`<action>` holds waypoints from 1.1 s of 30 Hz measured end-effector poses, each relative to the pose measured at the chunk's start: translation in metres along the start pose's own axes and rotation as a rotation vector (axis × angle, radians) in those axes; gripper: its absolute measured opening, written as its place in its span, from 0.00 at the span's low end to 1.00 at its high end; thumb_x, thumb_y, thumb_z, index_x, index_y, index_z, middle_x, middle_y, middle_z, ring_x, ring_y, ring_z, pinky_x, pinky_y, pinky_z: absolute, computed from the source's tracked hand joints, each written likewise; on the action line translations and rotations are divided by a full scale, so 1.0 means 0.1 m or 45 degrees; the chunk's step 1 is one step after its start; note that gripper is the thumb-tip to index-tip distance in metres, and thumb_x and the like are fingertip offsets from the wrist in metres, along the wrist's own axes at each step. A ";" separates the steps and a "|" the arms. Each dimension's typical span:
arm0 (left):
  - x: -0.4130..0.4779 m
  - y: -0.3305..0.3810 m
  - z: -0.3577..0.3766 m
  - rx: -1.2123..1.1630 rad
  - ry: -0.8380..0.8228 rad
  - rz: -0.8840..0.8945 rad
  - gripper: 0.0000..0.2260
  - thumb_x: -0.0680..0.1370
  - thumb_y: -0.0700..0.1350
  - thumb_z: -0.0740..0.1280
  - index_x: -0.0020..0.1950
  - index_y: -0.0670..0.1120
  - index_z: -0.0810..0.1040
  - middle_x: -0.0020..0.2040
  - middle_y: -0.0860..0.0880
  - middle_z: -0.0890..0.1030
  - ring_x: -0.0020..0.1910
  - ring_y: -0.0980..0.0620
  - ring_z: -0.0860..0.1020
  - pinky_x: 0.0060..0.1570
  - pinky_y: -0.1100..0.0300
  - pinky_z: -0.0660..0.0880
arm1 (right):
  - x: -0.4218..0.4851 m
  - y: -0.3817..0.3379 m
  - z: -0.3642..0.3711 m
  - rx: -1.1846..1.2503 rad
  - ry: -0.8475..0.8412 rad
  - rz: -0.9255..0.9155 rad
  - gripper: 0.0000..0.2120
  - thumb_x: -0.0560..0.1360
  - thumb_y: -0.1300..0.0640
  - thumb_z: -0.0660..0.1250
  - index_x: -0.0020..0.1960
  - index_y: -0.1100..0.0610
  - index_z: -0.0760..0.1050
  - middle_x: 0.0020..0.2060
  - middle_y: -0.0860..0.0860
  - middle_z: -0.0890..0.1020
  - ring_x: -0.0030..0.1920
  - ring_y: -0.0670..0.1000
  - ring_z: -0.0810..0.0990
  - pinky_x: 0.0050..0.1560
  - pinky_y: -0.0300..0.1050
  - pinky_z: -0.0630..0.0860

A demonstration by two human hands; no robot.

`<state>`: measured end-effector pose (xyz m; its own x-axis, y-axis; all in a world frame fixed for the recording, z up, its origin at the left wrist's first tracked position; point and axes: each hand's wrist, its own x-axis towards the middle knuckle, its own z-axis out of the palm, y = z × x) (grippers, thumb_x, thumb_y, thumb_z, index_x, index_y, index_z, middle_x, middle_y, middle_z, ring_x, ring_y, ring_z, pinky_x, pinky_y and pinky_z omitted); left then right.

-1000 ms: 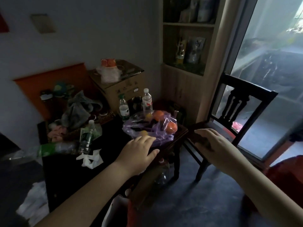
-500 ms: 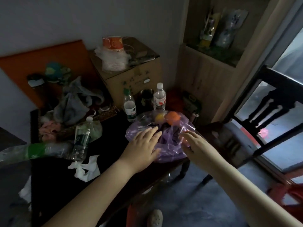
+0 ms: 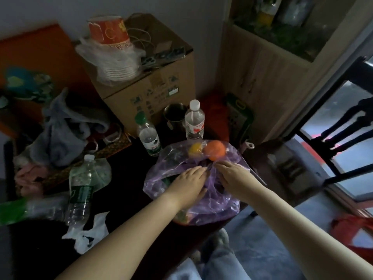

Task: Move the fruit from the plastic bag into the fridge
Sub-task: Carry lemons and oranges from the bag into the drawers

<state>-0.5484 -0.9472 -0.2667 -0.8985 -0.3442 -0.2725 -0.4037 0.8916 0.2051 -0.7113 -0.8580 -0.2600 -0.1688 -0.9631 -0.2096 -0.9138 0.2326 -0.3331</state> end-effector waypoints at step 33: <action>1.18 -0.64 0.24 -0.007 0.097 -0.410 0.20 0.79 0.51 0.58 0.69 0.44 0.67 0.68 0.44 0.70 0.69 0.44 0.65 0.67 0.52 0.60 | 1.17 0.74 0.14 0.117 -0.072 0.025 0.21 0.77 0.53 0.60 0.68 0.56 0.67 0.65 0.54 0.69 0.63 0.58 0.69 0.60 0.51 0.70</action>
<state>-0.6245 -1.0381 -0.3344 -0.7346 -0.6295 -0.2533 -0.6701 0.7317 0.1249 -0.7936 -0.9512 -0.3222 -0.1630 -0.9496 -0.2679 -0.8721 0.2656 -0.4109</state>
